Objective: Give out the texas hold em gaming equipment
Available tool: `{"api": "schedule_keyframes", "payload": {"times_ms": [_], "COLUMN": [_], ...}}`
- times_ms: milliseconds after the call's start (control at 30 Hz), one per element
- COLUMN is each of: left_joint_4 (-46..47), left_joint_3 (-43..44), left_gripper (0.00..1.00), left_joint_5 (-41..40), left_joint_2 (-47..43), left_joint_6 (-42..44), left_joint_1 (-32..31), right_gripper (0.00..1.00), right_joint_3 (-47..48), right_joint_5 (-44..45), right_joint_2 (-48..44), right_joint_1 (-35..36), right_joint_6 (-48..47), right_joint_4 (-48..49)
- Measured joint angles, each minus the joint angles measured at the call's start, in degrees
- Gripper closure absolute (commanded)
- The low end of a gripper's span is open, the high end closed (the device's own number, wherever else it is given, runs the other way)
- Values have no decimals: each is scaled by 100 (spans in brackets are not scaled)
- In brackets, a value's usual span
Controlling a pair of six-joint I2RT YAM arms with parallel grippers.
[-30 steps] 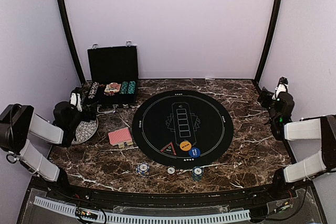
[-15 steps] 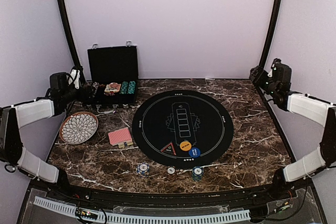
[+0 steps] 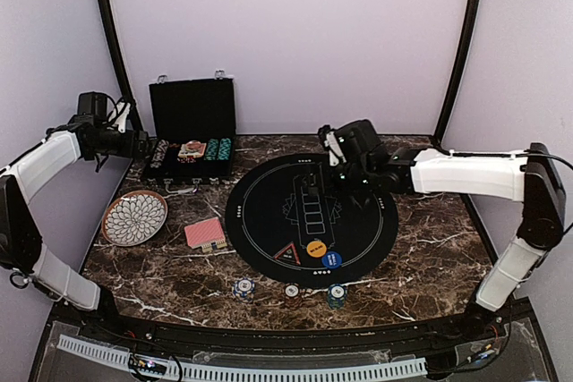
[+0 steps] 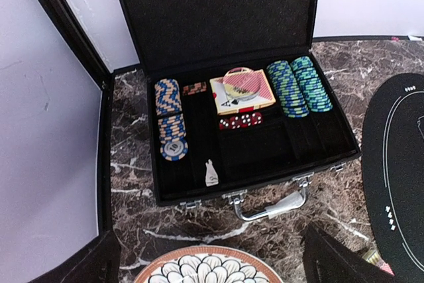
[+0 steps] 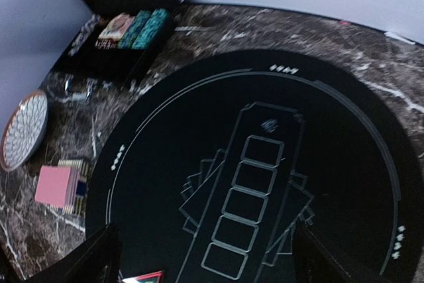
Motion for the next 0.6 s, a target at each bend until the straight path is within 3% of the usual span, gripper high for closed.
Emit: {"api": "schedule_keyframes", "payload": {"times_ms": [267,600], "left_joint_4": [-881,-1711], "left_joint_3": [85,170], "left_gripper": [1,1], "left_joint_5": [74,490], "left_joint_2": [85,85], "left_joint_6": [138,428], "left_joint_1": [7,7], "right_gripper": [16,32], "right_joint_3": [466,457], "right_joint_5": [0,-72], "right_joint_2": [1056,1233], "right_joint_1": [1268,1711], "right_joint_6": [-186,-374], "right_joint_4": [-776,-1257]}}
